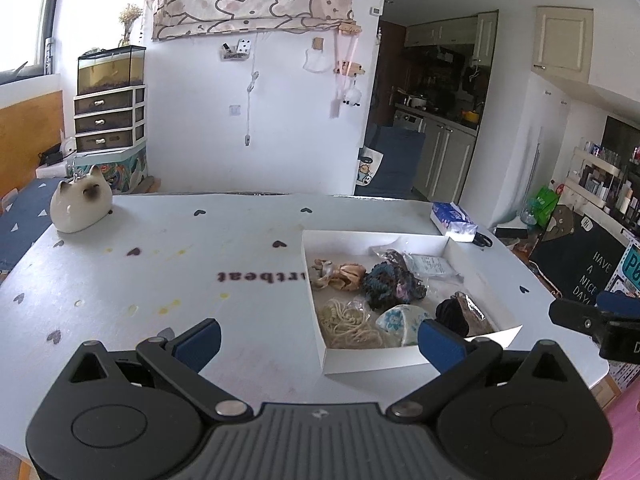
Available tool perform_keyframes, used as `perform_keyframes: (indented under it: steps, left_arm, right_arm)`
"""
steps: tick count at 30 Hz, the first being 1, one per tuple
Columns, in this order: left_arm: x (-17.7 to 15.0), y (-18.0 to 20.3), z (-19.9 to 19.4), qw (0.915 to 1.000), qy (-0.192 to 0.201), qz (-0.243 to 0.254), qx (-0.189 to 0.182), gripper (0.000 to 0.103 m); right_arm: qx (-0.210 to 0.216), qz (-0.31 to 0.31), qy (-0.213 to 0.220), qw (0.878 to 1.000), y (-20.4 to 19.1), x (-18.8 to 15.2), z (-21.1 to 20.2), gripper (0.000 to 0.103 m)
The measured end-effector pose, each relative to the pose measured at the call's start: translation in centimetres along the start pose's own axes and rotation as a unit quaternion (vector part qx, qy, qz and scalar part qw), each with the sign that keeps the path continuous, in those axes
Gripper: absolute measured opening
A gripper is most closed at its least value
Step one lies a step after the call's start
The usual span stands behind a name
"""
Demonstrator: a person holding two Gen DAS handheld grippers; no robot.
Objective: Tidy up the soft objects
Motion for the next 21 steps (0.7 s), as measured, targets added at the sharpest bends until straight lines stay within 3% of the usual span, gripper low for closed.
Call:
perform_keyframes:
  steps: [21]
  left_arm:
    - [-0.3,-0.8,-0.5,0.9999,0.0,-0.004,0.01,0.103]
  right_arm:
    - [0.008,-0.014,0.004,1.0,-1.7,0.0,0.0,0.103]
Point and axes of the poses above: each gripper's, at about its wrist camera, not at the fingertips, and z roughly the way its jaws point, y to its right, x to its top, the point moved 8 cm from there along z, roughly the way its jaws point, and after that the axes turned 7 degrees about -y, right-handed, at the moved point
